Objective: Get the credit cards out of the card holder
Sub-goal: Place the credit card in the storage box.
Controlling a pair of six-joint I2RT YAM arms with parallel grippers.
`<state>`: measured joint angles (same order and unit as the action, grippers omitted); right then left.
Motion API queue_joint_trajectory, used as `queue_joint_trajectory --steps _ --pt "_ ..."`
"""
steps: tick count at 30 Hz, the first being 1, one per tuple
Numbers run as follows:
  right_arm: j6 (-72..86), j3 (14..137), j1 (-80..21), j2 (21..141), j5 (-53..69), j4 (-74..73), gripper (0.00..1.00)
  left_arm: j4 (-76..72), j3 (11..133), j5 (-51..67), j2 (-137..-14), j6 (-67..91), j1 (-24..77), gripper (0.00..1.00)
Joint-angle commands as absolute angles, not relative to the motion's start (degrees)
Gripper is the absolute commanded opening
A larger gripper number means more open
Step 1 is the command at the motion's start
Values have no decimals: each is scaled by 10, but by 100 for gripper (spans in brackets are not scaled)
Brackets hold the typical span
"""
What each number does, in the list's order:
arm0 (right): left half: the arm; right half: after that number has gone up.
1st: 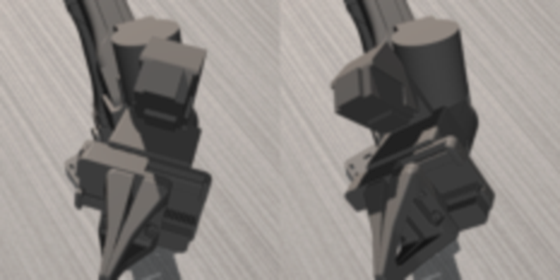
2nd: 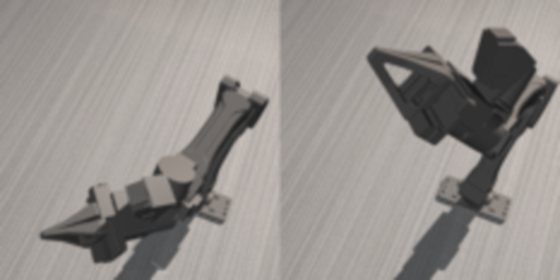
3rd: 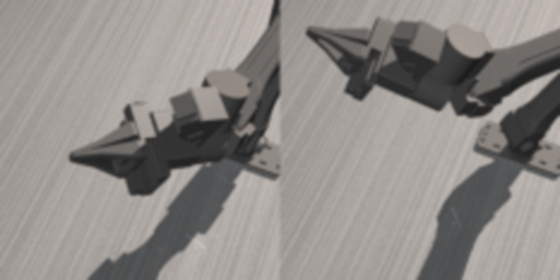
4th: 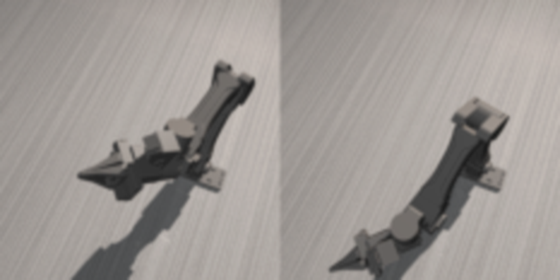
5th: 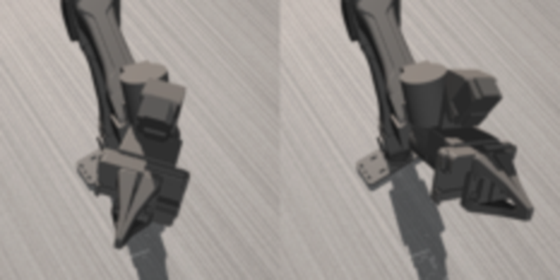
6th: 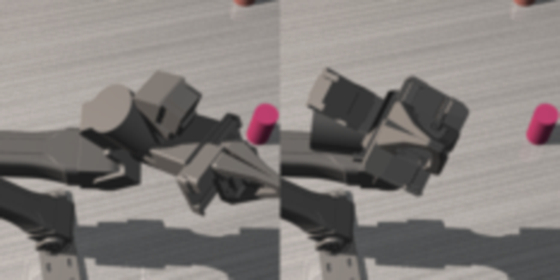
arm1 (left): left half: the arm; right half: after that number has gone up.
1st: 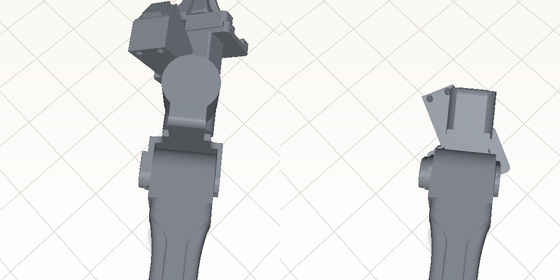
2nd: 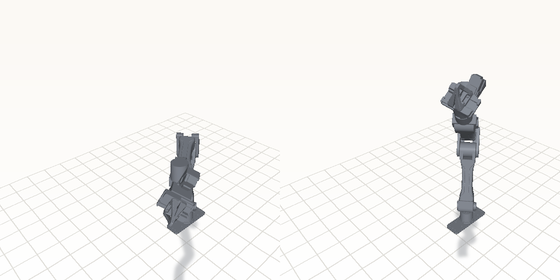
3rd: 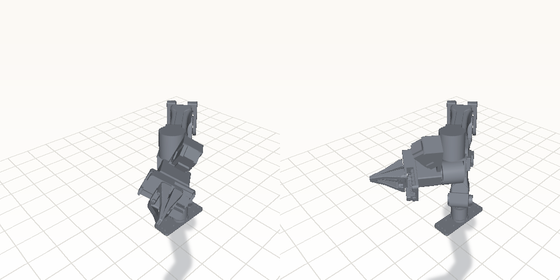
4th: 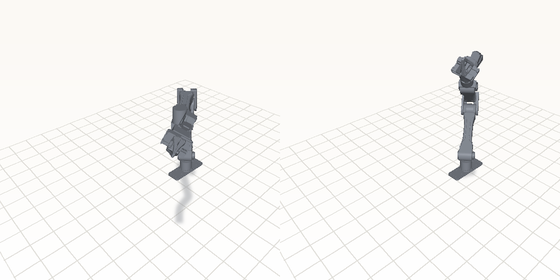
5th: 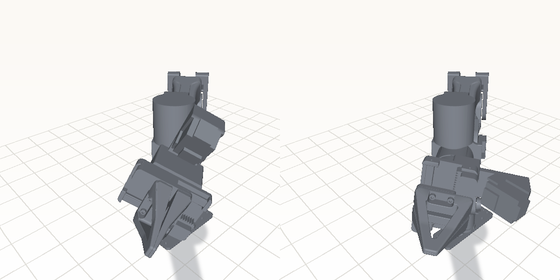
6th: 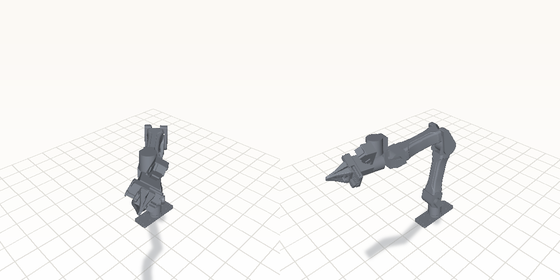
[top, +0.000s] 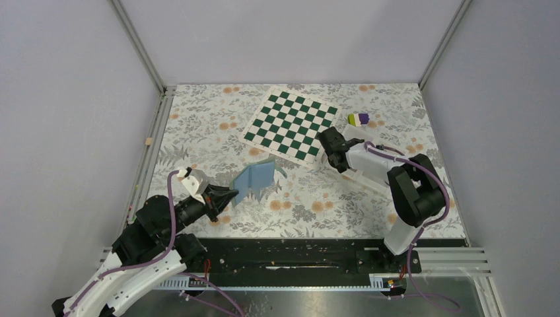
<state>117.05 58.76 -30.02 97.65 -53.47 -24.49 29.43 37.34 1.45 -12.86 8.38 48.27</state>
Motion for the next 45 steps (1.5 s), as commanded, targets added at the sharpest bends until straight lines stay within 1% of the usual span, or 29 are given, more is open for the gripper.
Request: queue_joint_trajectory --steps 1,8,13,22,26,29,36,41,45 --pt "1557 616 -292 1005 -552 -244 0 254 375 2 -122 75 491 0" --pt "1557 597 -279 1008 -558 -242 0 254 375 2 -120 76 494 0" --pt "1557 566 -267 1002 -548 -211 0 250 375 6 -126 76 497 0" --pt "1557 507 -265 946 -575 -205 0 252 375 3 -125 76 499 0" --pt "1557 514 -264 934 -587 -228 0 253 375 2 -124 76 498 0" --pt "1557 522 -262 952 -572 -205 0 252 375 3 -126 76 500 0" --pt "1557 559 -262 989 -553 -205 0 253 375 2 -122 75 500 0" --pt "1556 562 -261 995 -533 -205 12 254 375 3 -123 74 500 0" --pt "1555 537 -262 977 -521 -210 21 253 374 3 -125 75 501 0"
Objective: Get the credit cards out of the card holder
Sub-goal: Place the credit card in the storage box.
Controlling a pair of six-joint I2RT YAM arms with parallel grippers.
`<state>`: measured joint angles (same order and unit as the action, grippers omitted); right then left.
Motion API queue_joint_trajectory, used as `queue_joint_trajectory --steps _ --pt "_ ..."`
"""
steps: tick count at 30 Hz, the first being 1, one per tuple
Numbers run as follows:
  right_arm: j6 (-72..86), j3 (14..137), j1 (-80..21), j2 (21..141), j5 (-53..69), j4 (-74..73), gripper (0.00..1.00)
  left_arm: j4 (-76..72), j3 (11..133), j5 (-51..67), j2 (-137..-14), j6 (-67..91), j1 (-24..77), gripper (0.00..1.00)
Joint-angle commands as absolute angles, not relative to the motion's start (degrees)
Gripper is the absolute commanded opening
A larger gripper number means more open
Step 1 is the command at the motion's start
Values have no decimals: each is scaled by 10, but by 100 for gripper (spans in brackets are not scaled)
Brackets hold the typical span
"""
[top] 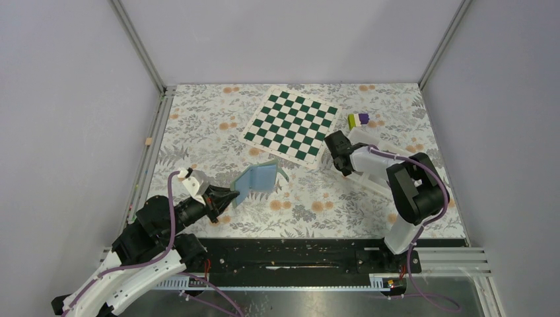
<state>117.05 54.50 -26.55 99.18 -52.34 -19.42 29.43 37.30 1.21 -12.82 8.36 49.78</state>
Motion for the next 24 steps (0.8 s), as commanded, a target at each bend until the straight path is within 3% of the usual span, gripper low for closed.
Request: queue_joint_trajectory --steps 1,5,13,19,22,24 --pt "1555 532 -262 970 -516 -214 23 253 374 2 -126 75 500 0" --pt "1544 507 -262 936 -512 -216 30 253 375 2 -127 74 500 0" --pt "1290 440 -261 811 -530 -93 39 257 377 -11 -119 73 500 0" --pt "706 349 -244 692 -469 313 34 259 377 -18 -107 73 501 0" --pt "479 392 -205 665 -291 284 34 261 378 -14 -105 74 501 0" --pt "372 440 -188 657 -217 197 24 260 378 -9 -103 75 501 0"
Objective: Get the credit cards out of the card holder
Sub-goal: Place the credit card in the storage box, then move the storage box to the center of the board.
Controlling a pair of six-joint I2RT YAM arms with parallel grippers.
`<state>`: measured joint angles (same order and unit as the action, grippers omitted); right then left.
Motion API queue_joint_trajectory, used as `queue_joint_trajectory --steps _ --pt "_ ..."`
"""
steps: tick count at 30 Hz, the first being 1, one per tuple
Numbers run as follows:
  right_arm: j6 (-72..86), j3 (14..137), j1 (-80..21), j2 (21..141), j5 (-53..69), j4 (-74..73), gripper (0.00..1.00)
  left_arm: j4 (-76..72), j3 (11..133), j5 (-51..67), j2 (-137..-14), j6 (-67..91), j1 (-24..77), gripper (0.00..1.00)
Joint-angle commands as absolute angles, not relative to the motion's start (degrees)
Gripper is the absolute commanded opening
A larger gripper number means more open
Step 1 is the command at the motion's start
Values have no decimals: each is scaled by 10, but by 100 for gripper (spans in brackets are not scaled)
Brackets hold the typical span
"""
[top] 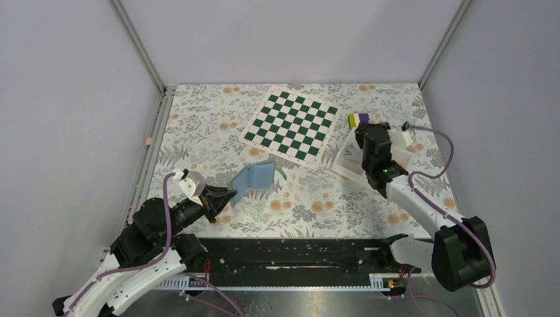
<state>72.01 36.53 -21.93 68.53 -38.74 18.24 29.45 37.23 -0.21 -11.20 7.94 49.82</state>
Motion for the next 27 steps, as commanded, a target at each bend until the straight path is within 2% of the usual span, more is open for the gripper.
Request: queue_joint_trajectory --steps 1,2,3,11,13,21,27 --pt "325 459 -182 657 -184 163 16 258 378 -7 -103 75 501 0" --pt "271 480 -177 656 -150 126 3 258 378 -5 -103 75 501 0" --pt "219 500 -175 656 -121 82 0 258 378 -3 -104 75 501 0" --pt "-163 627 -164 687 -8 -203 0 257 379 -3 -100 76 502 0" --pt "-295 628 -153 697 70 -253 0 257 379 -3 -100 76 503 0" --pt "-443 680 -125 802 191 -331 0 254 378 9 -100 77 503 0" --pt "-589 631 -125 866 224 -283 0 251 377 10 -102 77 504 0"
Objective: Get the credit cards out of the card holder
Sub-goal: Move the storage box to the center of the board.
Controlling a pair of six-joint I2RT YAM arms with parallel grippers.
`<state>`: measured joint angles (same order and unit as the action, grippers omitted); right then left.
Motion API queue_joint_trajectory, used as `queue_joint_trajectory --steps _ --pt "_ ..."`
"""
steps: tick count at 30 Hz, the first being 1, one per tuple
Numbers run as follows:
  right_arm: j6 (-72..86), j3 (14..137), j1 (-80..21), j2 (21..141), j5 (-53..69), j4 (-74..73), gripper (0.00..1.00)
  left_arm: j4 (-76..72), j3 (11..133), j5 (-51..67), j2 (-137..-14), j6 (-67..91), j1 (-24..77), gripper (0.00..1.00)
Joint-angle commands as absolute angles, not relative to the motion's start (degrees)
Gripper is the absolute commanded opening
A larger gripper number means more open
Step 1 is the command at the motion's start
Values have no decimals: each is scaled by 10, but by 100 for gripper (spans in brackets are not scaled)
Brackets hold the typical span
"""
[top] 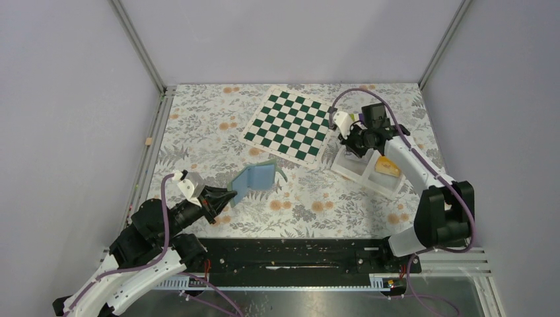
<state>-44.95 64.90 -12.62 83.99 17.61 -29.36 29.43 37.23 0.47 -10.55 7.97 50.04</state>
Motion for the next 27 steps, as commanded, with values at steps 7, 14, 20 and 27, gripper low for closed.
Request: queue_joint_trajectory --steps 7,14,20,27 --pt "-692 611 -124 926 200 -225 0 256 376 3 -99 77 508 0" --pt "-764 580 -98 958 235 -187 0 256 375 -13 -101 77 513 0" --pt "-774 563 -97 976 229 -143 0 256 376 -11 -109 76 515 0" --pt "-788 572 -97 990 207 -144 0 257 376 -18 -103 76 515 0"
